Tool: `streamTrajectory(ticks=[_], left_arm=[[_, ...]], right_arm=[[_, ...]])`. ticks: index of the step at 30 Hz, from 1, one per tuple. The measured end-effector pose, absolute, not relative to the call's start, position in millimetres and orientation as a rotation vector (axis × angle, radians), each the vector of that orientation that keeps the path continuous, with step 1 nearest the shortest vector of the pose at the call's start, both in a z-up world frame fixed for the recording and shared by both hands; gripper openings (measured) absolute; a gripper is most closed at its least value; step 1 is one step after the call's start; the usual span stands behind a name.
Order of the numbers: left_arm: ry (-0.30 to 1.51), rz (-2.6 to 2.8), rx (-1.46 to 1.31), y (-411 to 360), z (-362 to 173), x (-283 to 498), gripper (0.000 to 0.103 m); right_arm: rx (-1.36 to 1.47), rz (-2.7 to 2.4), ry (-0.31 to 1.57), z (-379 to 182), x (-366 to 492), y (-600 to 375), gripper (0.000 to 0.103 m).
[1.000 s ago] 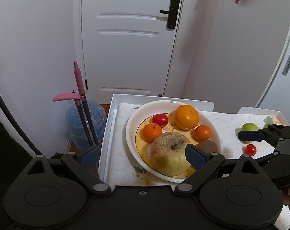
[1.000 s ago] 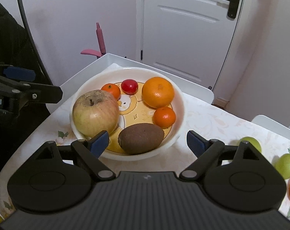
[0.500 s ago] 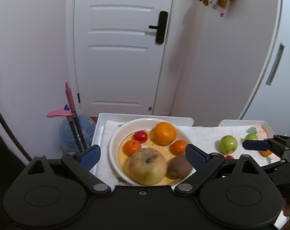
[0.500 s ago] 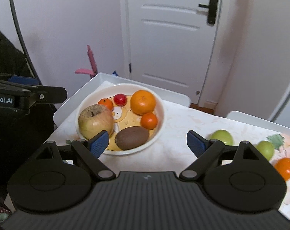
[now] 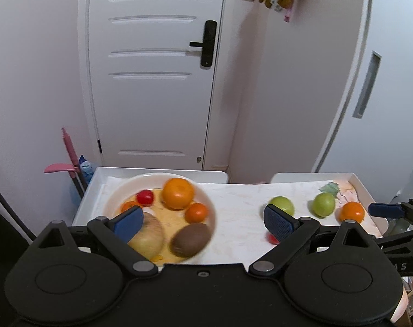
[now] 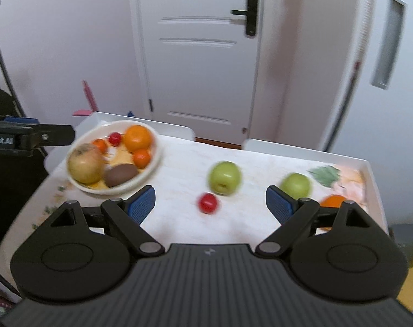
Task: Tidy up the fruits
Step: 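Withdraw both grippers toward the remaining fruit on the table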
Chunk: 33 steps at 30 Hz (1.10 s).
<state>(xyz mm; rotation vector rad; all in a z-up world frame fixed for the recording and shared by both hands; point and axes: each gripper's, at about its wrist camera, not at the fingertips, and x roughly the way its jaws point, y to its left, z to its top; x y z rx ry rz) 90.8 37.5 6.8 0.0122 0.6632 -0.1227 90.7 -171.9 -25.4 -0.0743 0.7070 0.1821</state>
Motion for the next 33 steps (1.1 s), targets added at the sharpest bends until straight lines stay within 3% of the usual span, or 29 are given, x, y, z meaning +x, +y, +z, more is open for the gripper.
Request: streamTrajectory(ticks=[22,28,30,33], left_arm=[[0.733,-0.002,0.067,-99,-77,118,0.094],[0.766,0.019,0.094,-115,-108,138,0.086],[0.774,0.027,0.095,-118,-116,145,0.076],[0.787,0.034,0.102,-121,-127,155,0.069]], right_arm=[[-0.057,0.123,0.758,-90,137,-324,0.103],[-0.042,0.142,0.775,-111,150,-338,0.102],[-0.037,0.146,0.78,-116,154,-341,0.101],[-0.025,0.154,0.789,-124,159,-347,0.1]])
